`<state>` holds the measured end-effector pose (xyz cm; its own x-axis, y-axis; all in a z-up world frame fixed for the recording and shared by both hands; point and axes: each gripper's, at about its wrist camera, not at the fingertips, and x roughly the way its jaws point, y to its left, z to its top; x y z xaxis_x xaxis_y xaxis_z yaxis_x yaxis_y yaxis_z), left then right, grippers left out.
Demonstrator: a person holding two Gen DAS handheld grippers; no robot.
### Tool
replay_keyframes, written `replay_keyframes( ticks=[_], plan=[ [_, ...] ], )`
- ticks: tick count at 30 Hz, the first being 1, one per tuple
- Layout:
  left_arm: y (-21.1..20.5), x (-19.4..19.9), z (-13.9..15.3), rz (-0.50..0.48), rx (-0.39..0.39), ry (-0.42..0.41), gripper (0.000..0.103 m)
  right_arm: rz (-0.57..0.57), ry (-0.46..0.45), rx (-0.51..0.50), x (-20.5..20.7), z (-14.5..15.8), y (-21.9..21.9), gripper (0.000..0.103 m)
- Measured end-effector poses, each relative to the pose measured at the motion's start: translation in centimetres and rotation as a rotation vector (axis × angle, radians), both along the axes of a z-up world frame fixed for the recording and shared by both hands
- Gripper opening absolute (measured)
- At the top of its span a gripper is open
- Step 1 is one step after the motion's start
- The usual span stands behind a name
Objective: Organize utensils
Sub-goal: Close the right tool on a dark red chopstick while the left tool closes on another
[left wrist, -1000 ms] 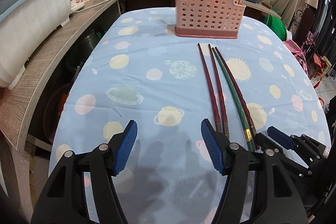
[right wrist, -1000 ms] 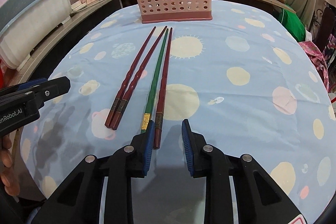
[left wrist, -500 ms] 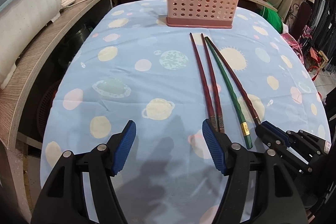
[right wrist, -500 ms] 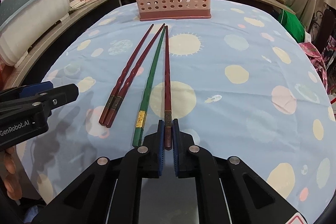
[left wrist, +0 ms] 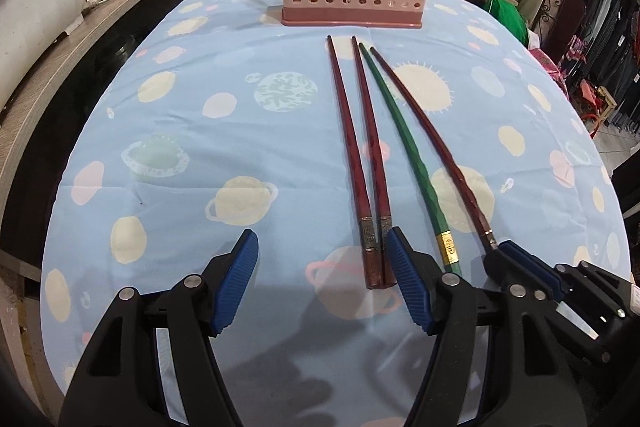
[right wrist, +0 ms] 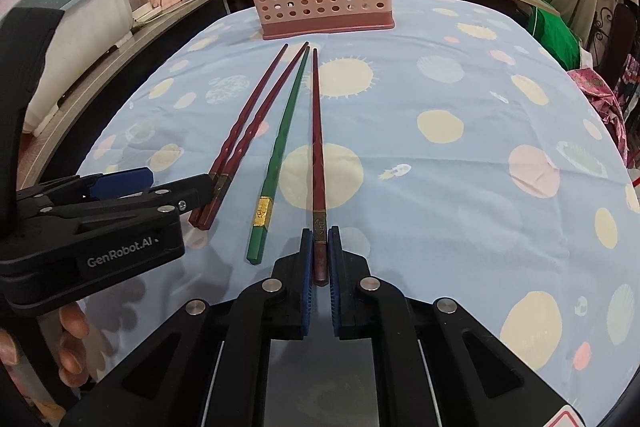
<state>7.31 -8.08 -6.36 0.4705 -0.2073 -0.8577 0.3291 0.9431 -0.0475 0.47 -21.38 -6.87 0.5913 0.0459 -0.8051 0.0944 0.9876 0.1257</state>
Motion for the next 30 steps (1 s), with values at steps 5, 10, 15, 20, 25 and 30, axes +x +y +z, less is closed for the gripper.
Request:
replay_keyframes(
  ticks=[5,10,15,20,25,30],
  plan=[
    [0.3,0.3,-0.2,0.025,0.017,-0.012,0.065,-0.001,0.0,0.001,0.0,0.0,0.0,0.007],
    [0.4,0.5,-0.6,0.031,0.023,0.003,0.062,-0.001,0.0,-0.002,0.0,0.0,0.0,0.007],
    [-0.4,-0.1,-0.6,-0.009,0.032,-0.026,0.049,0.001,0.0,-0.003,0.0,0.0,0.0,0.007],
    [-0.6,-0.2,-0.2,-0.044,0.003,-0.013,0.007,0.003,0.005,0.0,-0.1,0.0,0.0,0.007],
    [-0.4,-0.4,0.1,-0.053,-0.007,-0.005,0.007,-0.004,-0.011,0.007,-0.5,1.0,0.0,0.007],
    [-0.1,-0.9,1.6,-0.052,-0.016,-0.021,0.007,-0.014,-0.057,0.016,-0.9,3.6,-0.4,0.007]
  ],
)
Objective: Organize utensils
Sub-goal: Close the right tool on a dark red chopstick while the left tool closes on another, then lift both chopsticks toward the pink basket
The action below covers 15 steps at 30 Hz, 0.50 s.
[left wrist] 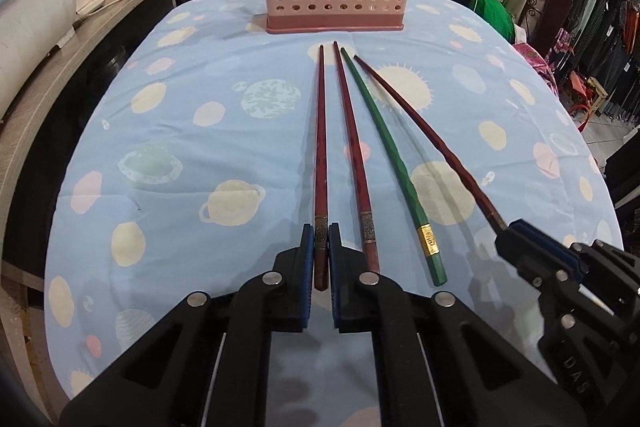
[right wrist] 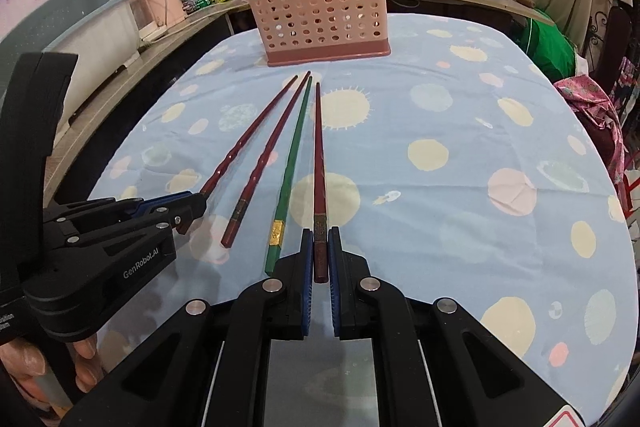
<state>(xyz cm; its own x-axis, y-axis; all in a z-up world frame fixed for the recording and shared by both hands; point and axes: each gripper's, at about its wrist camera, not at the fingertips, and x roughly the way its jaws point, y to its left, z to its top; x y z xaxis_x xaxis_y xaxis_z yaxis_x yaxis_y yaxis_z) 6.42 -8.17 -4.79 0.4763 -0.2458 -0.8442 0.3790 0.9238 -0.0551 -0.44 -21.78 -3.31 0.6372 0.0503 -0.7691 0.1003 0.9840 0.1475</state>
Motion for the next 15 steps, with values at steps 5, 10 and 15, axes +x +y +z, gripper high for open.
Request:
replay_keyframes(
  ticks=[5,10,15],
  plan=[
    [0.7,-0.2,3.1,0.013,-0.036,-0.03,0.007,-0.014,-0.072,0.014,-0.4,3.8,-0.6,0.007],
    [1.7,0.1,7.0,0.026,-0.101,-0.075,0.007,-0.032,-0.155,0.028,-0.3,8.0,-1.8,0.007],
    [2.5,1.2,11.1,0.023,-0.165,-0.115,0.007,-0.046,-0.234,0.051,0.6,11.9,-3.5,0.007]
  ],
)
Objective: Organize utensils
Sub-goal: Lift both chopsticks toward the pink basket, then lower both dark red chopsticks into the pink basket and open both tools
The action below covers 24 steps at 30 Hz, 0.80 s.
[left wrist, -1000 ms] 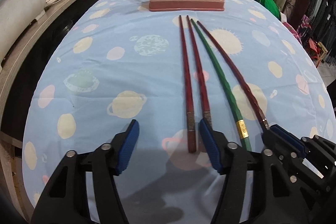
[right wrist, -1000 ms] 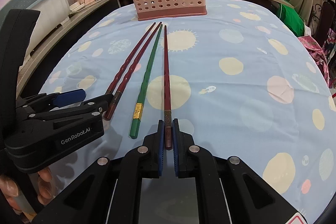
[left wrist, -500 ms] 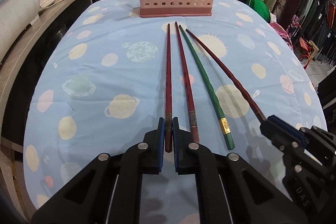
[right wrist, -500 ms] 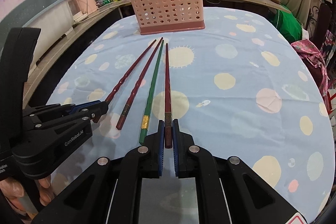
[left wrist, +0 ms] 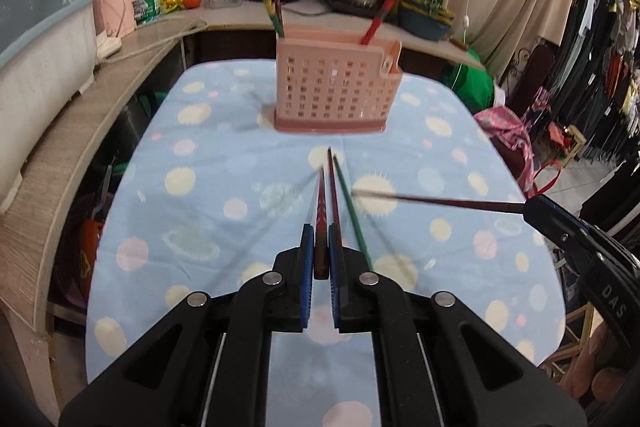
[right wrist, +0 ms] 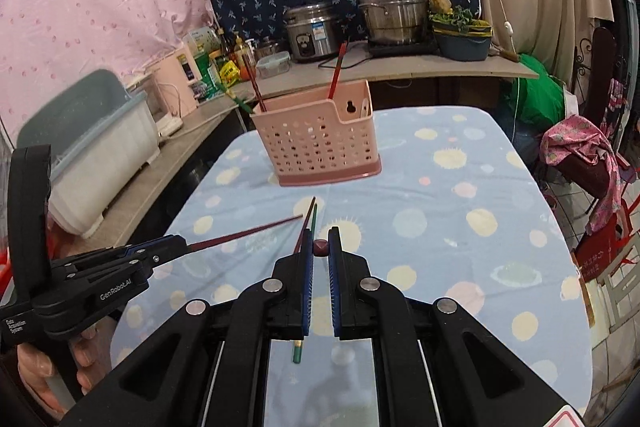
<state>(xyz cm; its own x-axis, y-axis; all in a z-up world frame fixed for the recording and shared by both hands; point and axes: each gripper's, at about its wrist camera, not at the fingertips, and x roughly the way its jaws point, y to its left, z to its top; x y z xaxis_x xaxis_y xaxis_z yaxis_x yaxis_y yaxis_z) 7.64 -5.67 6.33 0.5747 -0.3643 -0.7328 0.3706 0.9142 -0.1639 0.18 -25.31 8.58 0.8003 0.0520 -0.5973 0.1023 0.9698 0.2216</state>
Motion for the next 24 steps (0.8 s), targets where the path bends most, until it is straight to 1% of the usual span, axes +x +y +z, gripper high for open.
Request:
replay_keyframes(
  ticks=[1,2,5,13,18,22,24],
  plan=[
    [0.1,0.3,1.0,0.001,-0.008,-0.017,0.007,-0.001,-0.017,-0.002,0.2,0.7,-0.3,0.007],
    [0.1,0.6,1.7,0.0,-0.016,-0.032,0.007,-0.006,-0.055,-0.021,1.0,2.5,-0.7,0.007],
    [0.0,1.8,4.4,0.003,-0.029,-0.082,0.007,-0.008,-0.102,-0.039,2.3,4.8,-1.3,0.007],
    [-0.9,6.2,10.7,-0.003,-0.094,-0.158,0.007,-0.004,-0.217,-0.031,6.7,10.3,-2.7,0.007],
    [-1.6,9.0,15.5,0.019,-0.133,-0.249,0.007,-0.01,-0.313,-0.026,10.5,14.3,-3.2,0.007],
    [-2.2,11.6,18.9,0.05,-0.154,-0.333,0.007,-0.022,-0.362,-0.023,14.5,16.5,-3.7,0.007],
    [-2.5,12.8,19.6,0.061,-0.169,-0.364,0.007,-0.027,-0.373,-0.024,16.2,16.9,-3.7,0.007]
  ],
)
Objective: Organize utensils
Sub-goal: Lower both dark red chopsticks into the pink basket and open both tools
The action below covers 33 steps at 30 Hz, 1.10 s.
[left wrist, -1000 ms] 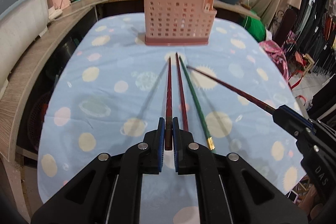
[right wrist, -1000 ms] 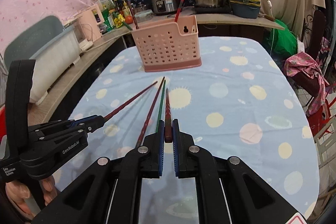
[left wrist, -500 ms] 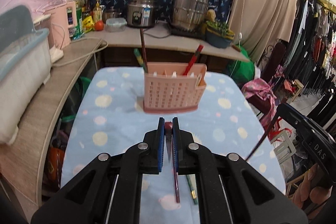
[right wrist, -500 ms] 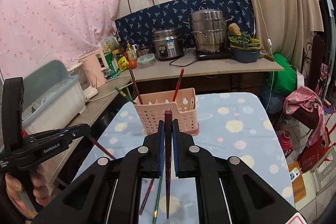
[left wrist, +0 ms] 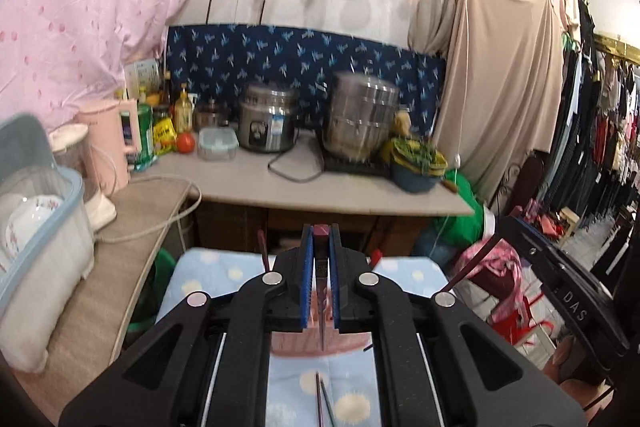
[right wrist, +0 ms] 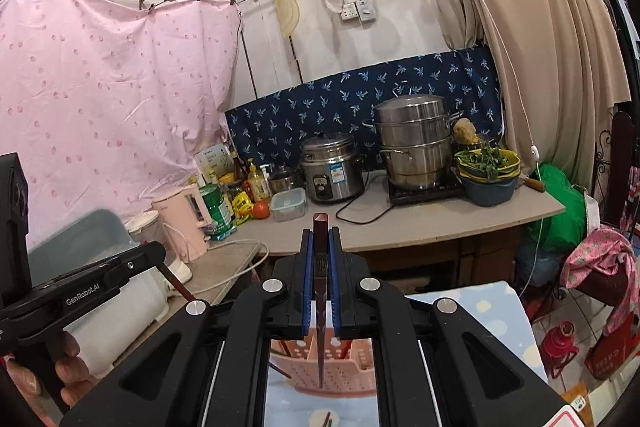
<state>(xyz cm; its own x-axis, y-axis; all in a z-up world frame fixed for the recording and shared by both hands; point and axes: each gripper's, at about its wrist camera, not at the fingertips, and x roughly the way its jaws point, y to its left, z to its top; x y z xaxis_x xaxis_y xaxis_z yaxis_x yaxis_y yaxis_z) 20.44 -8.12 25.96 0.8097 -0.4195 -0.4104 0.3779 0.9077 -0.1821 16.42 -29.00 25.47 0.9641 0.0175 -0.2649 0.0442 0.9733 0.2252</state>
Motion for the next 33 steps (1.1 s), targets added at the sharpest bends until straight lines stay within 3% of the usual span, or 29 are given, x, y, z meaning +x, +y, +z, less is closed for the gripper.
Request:
replay_keyframes(
  ticks=[6,15,21,23,25,27,33],
  plan=[
    [-1.2,3.6,0.0,0.049,0.01,-0.062,0.007,-0.002,0.036,0.023,5.0,-1.8,-0.4,0.007],
    [-2.4,7.0,-4.1,0.057,0.06,-0.004,0.007,0.0,0.182,0.042,8.5,-8.6,-1.0,0.007],
    [-3.0,8.0,-6.3,0.05,0.083,0.043,0.007,-0.009,0.22,0.036,8.8,-10.3,-0.9,0.008],
    [-3.0,8.1,-6.7,0.059,0.08,0.055,0.008,-0.015,0.22,0.041,8.6,-10.3,-1.0,0.014],
    [-3.0,8.1,-7.0,0.071,0.071,0.067,0.02,-0.018,0.216,0.048,8.2,-10.2,-1.0,0.022],
    [-2.9,7.7,-7.1,0.094,0.068,0.064,0.046,-0.023,0.202,0.04,7.6,-9.8,-0.8,0.034],
    [-3.3,6.2,-6.8,0.089,0.099,0.039,0.048,-0.021,0.179,0.002,5.8,-8.9,0.0,0.038]
  ],
)
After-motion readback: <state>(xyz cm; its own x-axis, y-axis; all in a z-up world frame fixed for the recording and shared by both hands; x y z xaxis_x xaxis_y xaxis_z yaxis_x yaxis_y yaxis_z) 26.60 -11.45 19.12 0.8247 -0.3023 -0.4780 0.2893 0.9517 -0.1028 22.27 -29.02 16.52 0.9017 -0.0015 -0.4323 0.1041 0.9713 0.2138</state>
